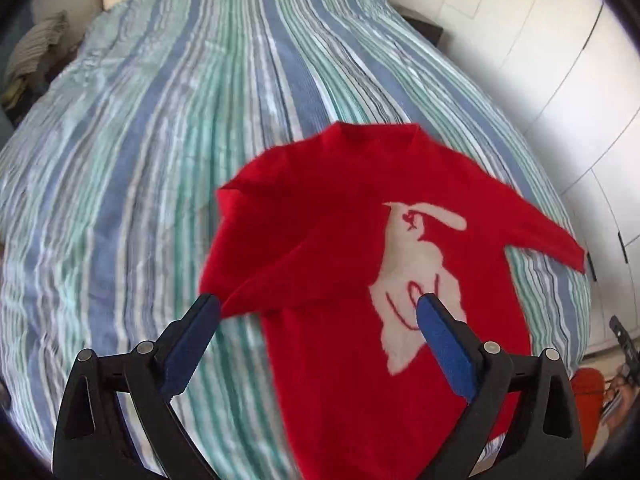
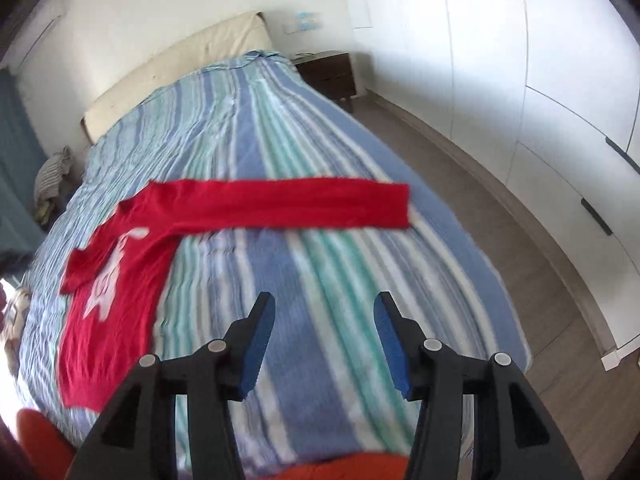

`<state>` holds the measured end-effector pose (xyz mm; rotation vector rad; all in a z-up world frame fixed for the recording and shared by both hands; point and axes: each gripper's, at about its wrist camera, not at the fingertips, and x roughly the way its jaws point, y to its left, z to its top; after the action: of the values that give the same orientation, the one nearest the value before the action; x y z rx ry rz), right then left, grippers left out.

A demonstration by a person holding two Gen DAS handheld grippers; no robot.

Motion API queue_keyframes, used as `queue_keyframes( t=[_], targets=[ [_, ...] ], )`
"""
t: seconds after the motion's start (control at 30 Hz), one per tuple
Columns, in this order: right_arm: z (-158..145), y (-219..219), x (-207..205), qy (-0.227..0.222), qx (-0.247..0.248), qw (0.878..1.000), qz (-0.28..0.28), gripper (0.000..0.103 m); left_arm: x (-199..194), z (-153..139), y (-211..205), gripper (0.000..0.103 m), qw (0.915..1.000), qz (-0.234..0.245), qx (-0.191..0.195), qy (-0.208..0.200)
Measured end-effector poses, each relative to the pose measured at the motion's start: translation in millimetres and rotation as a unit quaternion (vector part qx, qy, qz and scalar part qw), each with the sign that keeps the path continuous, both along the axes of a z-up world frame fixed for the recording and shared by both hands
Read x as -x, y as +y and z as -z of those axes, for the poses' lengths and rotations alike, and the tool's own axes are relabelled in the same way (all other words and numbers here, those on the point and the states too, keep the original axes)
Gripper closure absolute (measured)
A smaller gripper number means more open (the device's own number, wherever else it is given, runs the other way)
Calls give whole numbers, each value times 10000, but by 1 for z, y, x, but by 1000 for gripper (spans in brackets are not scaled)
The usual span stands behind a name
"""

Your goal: Fold small clothes

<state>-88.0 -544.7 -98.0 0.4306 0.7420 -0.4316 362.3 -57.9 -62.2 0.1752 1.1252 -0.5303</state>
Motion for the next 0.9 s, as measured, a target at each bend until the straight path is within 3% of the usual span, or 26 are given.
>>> queue_keyframes(
  t=[0.07,0.2,0.3,0.47,0.5,0.53,0.57,0.6,0.7,0.8,0.87,0.9],
  targets=[
    [0,17,-2,47,160,9998,-113,52,-27,21,-30,6,9997,100,-144,168],
    [-3,25,1,-18,304,9995,-118,51,-48,58,-82,14,9955,613,-719,-22],
    [5,20,-6,181,82,9997,-171,51,-58,80,-97,20,9910,791,-1066,-179],
    [17,17,-21,527,30,9981,-317,51,-81,106,-93,27,9914,529,-1198,-2],
    [18,18,-22,549,31,9980,-325,51,-83,109,-92,43,9922,511,-1140,55],
    [19,18,-23,561,32,9979,-325,51,-82,111,-94,71,9929,582,-1031,129],
    [20,18,-24,573,23,9978,-318,51,-77,110,-96,87,9930,704,-938,156],
    [20,18,-25,579,14,9978,-307,51,-73,107,-98,97,9924,771,-960,74],
    [21,16,-23,581,-27,9979,-285,51,-59,76,-87,98,9940,689,-741,-405],
    [20,17,-20,551,-7,9981,-284,51,-53,17,-26,98,9970,-196,116,-737],
    [18,15,-17,498,-14,9984,-257,51,-49,-14,27,98,9907,-884,487,-918],
    [18,14,-15,458,-30,9987,-227,51,-45,-31,64,98,9828,-1377,637,-1053]
  ],
)
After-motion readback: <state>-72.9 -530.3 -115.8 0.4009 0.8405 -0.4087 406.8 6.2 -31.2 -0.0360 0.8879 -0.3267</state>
